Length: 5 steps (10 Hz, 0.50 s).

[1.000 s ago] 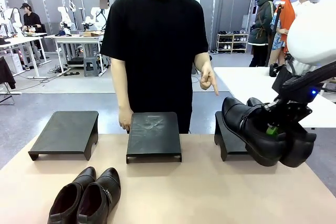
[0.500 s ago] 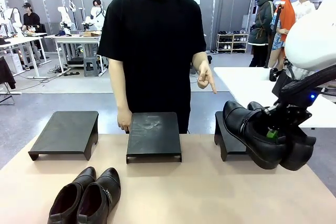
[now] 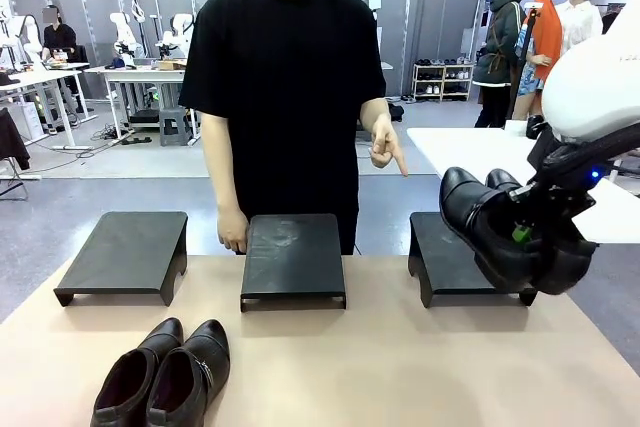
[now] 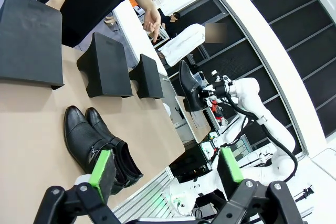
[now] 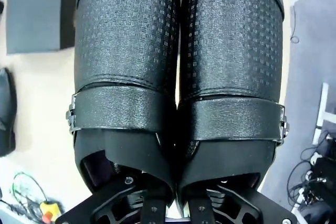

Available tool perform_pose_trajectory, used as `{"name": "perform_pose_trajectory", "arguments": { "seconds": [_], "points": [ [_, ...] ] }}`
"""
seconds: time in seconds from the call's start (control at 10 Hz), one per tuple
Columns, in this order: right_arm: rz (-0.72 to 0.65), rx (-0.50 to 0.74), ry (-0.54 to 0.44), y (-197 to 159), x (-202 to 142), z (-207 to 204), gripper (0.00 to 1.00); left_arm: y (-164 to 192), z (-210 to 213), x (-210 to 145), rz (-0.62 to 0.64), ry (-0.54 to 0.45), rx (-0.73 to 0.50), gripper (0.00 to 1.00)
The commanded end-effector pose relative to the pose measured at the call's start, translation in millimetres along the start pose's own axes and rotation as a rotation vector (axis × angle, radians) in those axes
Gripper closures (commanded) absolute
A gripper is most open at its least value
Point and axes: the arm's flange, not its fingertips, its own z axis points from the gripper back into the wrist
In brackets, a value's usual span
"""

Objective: Place the shoes on the stand as instructed by the person.
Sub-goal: Pick up one pair of Shoes and place it on the Shoes Stand indicated by the person.

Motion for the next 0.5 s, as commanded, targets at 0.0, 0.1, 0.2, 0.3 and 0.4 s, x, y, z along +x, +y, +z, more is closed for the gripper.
{"name": "perform_pose_trajectory", "arguments": {
  "seconds": [0.0, 0.1, 0.2, 0.3, 0.4],
  "points": [
    [0.054, 0.016, -0.012, -14, 43, -14, 0.92, 0, 2, 2, -0.019, 0.001, -0.014, 0.0],
    [0.053, -0.02, -0.009, -18, 58, -24, 0.92, 0, 2, 2, -0.019, 0.001, -0.014, 0.0],
    [0.046, -0.024, -0.002, -22, 72, -32, 0.92, 0, 2, 2, -0.019, 0.001, -0.014, 0.0],
    [0.05, -0.054, -0.002, -20, 84, -43, 0.92, 0, 2, 2, -0.019, 0.001, -0.014, 0.0],
    [0.054, -0.082, -0.002, -17, 93, -55, 0.92, 0, 2, 2, -0.019, 0.001, -0.014, 0.0]
  ]
}}
